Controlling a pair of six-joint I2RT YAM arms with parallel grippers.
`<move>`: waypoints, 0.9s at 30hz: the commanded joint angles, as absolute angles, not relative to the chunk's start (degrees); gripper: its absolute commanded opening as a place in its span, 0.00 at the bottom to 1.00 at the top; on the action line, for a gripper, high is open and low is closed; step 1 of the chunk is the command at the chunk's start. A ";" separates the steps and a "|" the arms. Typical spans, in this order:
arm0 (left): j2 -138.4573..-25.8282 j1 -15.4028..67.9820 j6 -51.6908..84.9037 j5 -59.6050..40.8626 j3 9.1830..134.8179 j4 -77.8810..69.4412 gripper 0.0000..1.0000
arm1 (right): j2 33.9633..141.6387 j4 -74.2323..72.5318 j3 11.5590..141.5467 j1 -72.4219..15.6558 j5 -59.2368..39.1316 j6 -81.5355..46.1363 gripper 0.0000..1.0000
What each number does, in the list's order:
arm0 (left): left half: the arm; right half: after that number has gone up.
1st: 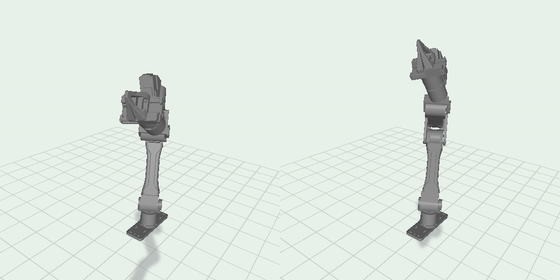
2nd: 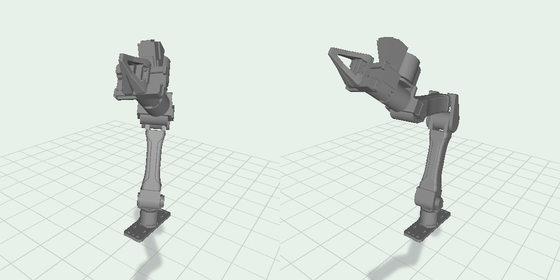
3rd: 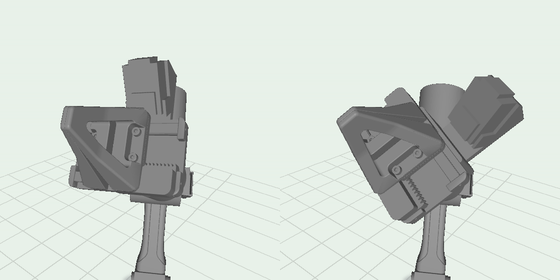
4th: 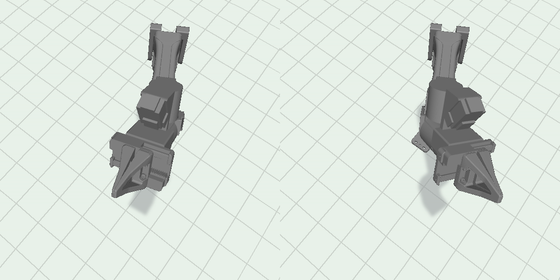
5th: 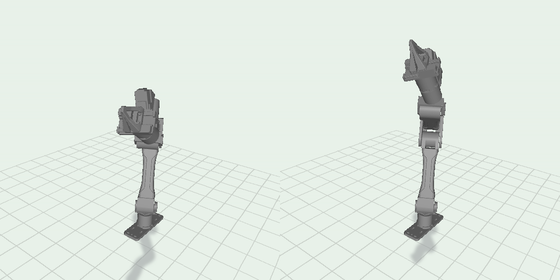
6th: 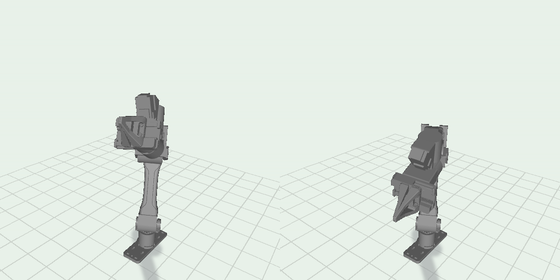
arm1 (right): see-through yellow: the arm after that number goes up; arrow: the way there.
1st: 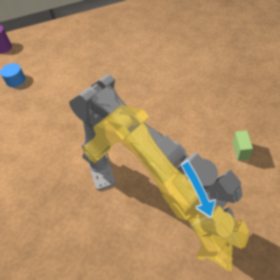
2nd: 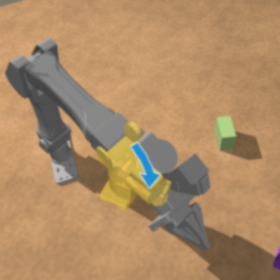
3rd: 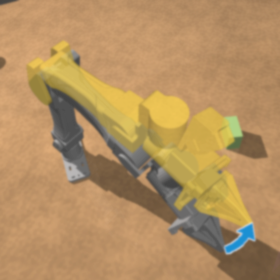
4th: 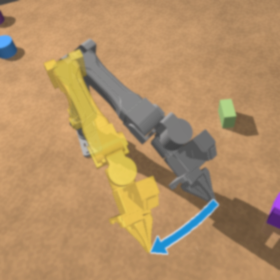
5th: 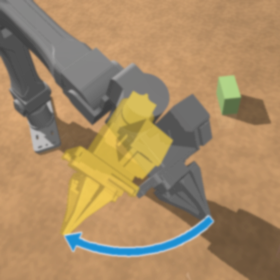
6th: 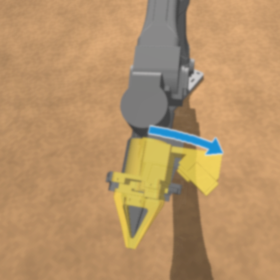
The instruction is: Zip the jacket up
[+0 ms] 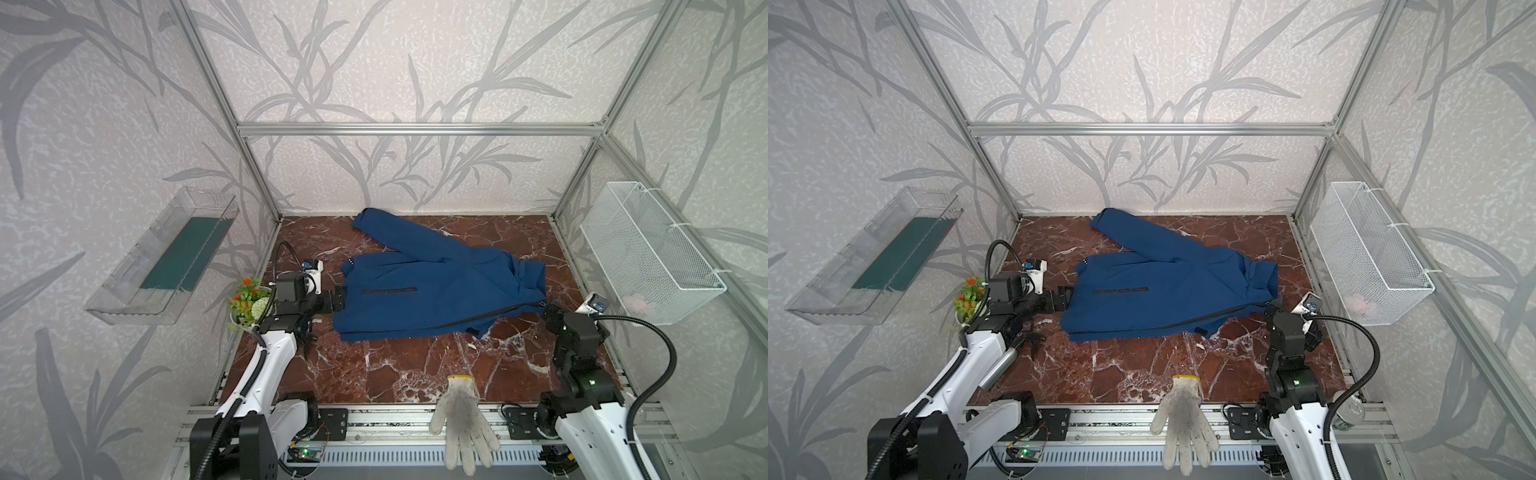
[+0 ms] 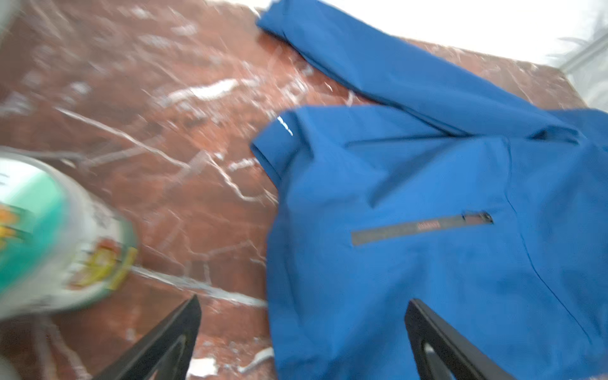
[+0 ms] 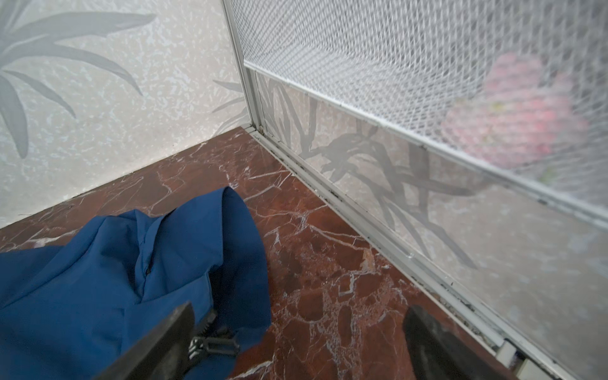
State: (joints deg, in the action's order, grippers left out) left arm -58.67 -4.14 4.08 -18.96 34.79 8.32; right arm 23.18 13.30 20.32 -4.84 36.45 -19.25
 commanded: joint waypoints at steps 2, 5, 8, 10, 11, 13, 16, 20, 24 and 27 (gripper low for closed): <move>-57.78 -4.33 3.86 -12.18 37.33 2.90 0.99 | 26.16 8.41 23.67 -5.34 32.24 -8.65 0.99; -59.11 -4.37 4.56 -10.92 34.67 -4.44 0.99 | 34.18 6.55 25.90 -5.27 24.75 -3.21 0.99; -61.58 -4.26 3.45 -8.11 29.93 -16.85 0.99 | 41.33 1.23 26.65 -5.32 19.17 -1.93 0.99; -64.38 -4.24 4.08 -6.60 27.93 -23.61 0.99 | 44.76 -5.96 25.09 -5.27 16.02 -0.82 0.99; -65.97 -4.26 4.73 -6.45 27.98 -25.05 0.99 | 46.64 -9.91 24.12 -5.27 15.11 -0.75 0.99; -68.90 -4.26 5.27 -7.85 28.83 -25.66 0.99 | 50.30 -16.08 22.89 -5.30 13.16 0.27 0.99; -73.15 -4.23 5.33 -9.62 29.30 -28.14 0.99 | 56.18 -19.10 23.01 -5.27 13.35 -0.47 0.99; -75.96 -4.32 5.43 -8.29 29.43 -30.87 0.99 | 64.14 -28.58 20.86 -5.19 13.79 1.34 0.99; -76.22 -4.39 5.03 -7.43 29.25 -31.96 0.99 | 71.72 -39.81 18.62 -5.23 13.29 1.42 0.99; -75.69 -4.36 4.12 -7.28 29.44 -29.94 0.99 | 76.41 -46.41 18.20 -5.27 11.87 1.87 0.99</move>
State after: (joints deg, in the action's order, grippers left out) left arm -76.36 -4.19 5.13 -8.27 28.75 -29.10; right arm 74.15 -34.33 18.85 -5.04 13.32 1.06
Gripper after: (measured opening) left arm 0.992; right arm 0.990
